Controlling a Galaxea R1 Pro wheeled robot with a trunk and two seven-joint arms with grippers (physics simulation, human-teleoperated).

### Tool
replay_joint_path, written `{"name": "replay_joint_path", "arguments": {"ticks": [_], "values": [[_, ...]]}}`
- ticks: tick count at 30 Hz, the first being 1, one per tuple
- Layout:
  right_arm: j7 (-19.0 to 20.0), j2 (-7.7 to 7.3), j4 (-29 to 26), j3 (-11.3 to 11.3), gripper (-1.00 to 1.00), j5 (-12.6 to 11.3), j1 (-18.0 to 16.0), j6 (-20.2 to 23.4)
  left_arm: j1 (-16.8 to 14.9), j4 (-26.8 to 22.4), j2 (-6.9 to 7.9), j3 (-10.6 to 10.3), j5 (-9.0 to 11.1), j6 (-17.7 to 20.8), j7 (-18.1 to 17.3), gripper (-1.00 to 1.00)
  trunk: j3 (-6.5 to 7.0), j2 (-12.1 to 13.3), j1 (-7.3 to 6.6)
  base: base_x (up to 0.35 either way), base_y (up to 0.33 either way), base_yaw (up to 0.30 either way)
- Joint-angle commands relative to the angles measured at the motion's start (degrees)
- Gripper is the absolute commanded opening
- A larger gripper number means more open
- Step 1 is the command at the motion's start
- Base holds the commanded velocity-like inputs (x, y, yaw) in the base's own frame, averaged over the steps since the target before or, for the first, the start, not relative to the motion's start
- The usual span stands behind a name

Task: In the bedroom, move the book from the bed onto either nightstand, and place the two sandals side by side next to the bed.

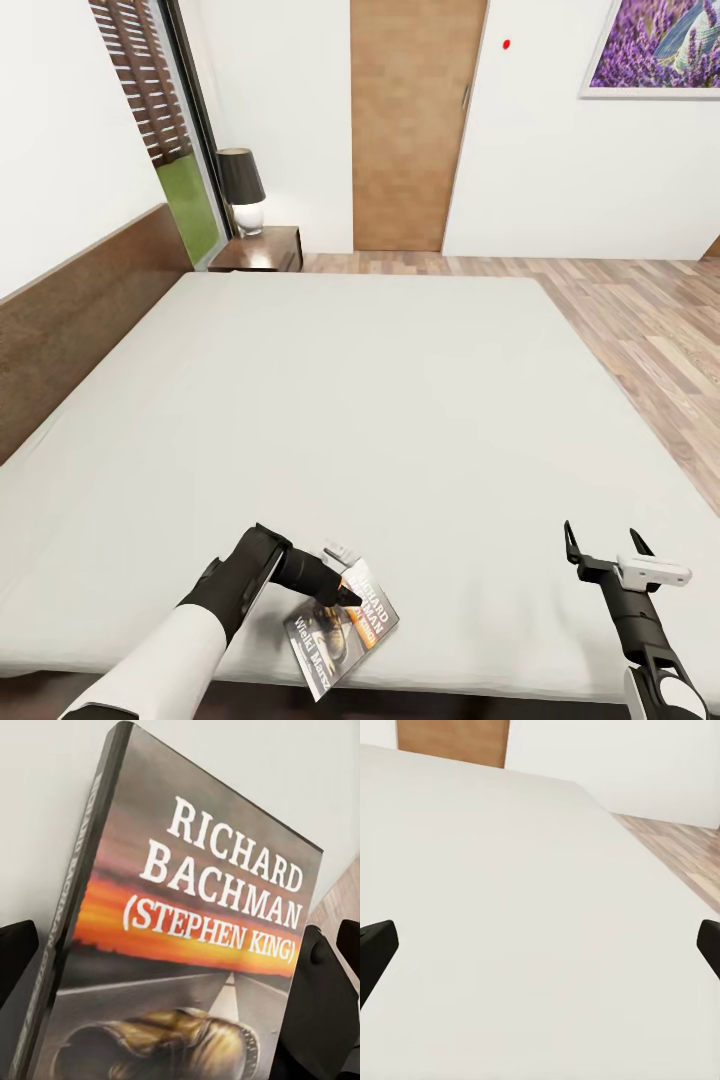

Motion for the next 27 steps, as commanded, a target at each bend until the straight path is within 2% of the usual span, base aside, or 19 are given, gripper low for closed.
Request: {"name": "replay_joint_path", "arguments": {"ticks": [1, 27], "values": [[0.20, 0.03, 0.00, -0.23, 1.00, 0.48, -0.06, -0.22, -0.01, -0.10, -0.02, 0.07, -0.45, 0.26, -0.36, 1.00, -0.04, -0.02, 0.00, 0.000, 0.000, 0.000], [0.11, 0.03, -0.01, -0.23, 1.00, 0.48, -0.06, -0.22, -0.01, -0.10, -0.02, 0.07, -0.45, 0.26, -0.36, 1.00, -0.04, -0.02, 0.00, -0.032, 0.000, 0.000]]}}
